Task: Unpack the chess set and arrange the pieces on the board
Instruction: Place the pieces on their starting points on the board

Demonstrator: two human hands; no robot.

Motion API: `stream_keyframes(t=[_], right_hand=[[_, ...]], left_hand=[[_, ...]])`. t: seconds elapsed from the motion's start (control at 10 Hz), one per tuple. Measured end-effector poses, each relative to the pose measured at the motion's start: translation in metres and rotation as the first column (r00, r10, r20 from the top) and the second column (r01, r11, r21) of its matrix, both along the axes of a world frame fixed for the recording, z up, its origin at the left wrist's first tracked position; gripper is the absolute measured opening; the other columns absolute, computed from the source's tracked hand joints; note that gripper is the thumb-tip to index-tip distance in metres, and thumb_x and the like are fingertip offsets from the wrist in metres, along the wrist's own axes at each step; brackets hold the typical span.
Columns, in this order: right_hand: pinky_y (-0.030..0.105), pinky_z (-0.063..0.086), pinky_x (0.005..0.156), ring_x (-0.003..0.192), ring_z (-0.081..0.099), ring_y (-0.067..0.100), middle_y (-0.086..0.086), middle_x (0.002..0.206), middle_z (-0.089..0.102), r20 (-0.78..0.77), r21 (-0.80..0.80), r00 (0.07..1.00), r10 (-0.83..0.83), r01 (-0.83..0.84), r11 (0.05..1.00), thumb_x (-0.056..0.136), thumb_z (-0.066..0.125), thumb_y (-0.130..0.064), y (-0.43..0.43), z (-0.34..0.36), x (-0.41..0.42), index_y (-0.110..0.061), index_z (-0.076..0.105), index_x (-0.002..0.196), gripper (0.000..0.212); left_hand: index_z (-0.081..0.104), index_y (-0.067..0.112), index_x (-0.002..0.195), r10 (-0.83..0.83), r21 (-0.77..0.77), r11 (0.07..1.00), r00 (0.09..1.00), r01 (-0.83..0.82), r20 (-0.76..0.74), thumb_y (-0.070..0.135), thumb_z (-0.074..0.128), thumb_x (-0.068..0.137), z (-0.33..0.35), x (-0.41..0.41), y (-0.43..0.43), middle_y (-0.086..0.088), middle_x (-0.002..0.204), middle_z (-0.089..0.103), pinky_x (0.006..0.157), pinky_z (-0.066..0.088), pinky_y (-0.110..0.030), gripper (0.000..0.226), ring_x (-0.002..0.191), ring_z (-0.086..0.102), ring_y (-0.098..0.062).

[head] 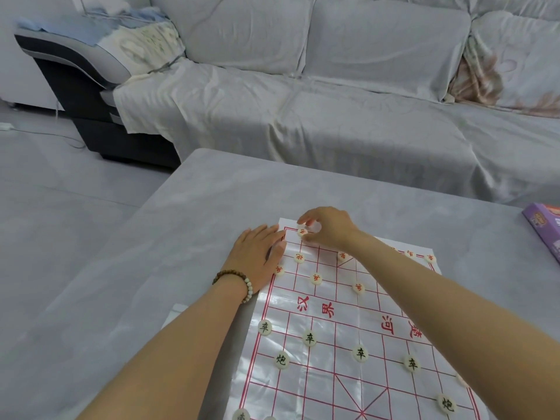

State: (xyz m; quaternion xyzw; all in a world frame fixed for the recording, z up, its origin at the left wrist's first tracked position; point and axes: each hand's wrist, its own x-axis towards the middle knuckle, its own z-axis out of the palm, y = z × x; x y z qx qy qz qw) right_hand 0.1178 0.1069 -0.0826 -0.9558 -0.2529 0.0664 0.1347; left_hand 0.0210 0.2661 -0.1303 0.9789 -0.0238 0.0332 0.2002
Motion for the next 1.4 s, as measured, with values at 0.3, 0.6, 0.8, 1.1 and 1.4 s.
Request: stream_keyframes(t=[0.3, 0.6, 0.8, 1.1, 1.4], right_hand=[[0.032, 0.036, 0.091, 0.094, 0.055, 0.013, -0.004, 0.102, 0.064, 0.121, 0.101, 0.978, -0.169, 0.157, 0.982, 0.082, 0.063, -0.05, -0.005, -0.017, -0.004, -0.024, 0.066, 0.098, 0.03], [0.032, 0.031, 0.094, 0.09, 0.048, 0.01, -0.005, 0.101, 0.063, 0.106, 0.119, 0.981, -0.162, 0.15, 0.982, 0.084, 0.062, -0.047, -0.004, -0.016, -0.003, -0.028, 0.065, 0.104, 0.028], [0.034, 0.028, 0.1, 0.098, 0.052, 0.013, -0.004, 0.102, 0.063, 0.115, 0.13, 0.979, -0.168, 0.153, 0.98, 0.085, 0.061, -0.045, -0.005, -0.018, -0.007, -0.029, 0.066, 0.104, 0.025], [0.034, 0.041, 0.095, 0.097, 0.053, 0.009, -0.005, 0.108, 0.062, 0.123, 0.35, 0.98, -0.156, 0.104, 0.931, 0.082, 0.068, -0.034, -0.047, 0.015, -0.011, -0.026, 0.063, 0.112, 0.03], [0.027, 0.038, 0.091, 0.092, 0.048, 0.007, -0.007, 0.109, 0.062, 0.093, -0.005, 0.996, 0.012, -0.012, 1.0, 0.082, 0.066, -0.042, -0.085, 0.01, -0.034, -0.03, 0.067, 0.109, 0.03]], left_hand=[[0.027, 0.028, 0.144, 0.007, 0.01, 1.0, 1.0, -0.007, -0.014, 0.045, 0.016, 0.098, -0.001, 0.0, -0.001, 0.01, 0.152, 0.023, 0.116, 0.001, -0.028, 0.05, 0.142, 0.013, -0.008], [0.027, 0.028, 0.144, 0.007, 0.009, 1.0, 1.0, -0.007, 0.001, 0.045, 0.017, 0.098, -0.002, 0.002, 0.0, 0.01, 0.152, 0.024, 0.116, 0.002, -0.028, 0.05, 0.141, 0.014, -0.008], [0.027, 0.029, 0.144, 0.014, 0.009, 1.0, 1.0, -0.014, -0.003, 0.045, 0.017, 0.098, -0.004, 0.002, 0.0, 0.01, 0.152, 0.024, 0.115, 0.002, -0.028, 0.05, 0.141, 0.014, -0.008], [0.029, 0.027, 0.143, 0.003, 0.0, 1.0, 1.0, -0.003, 0.001, 0.045, 0.017, 0.098, -0.001, 0.001, 0.001, 0.009, 0.152, 0.026, 0.115, 0.003, -0.028, 0.051, 0.141, 0.016, -0.009], [0.032, 0.025, 0.143, 0.018, -0.004, 1.0, 1.0, -0.018, 0.003, 0.051, 0.011, 0.093, -0.001, -0.001, 0.0, 0.006, 0.151, 0.029, 0.116, 0.007, -0.03, 0.06, 0.141, 0.019, -0.012]])
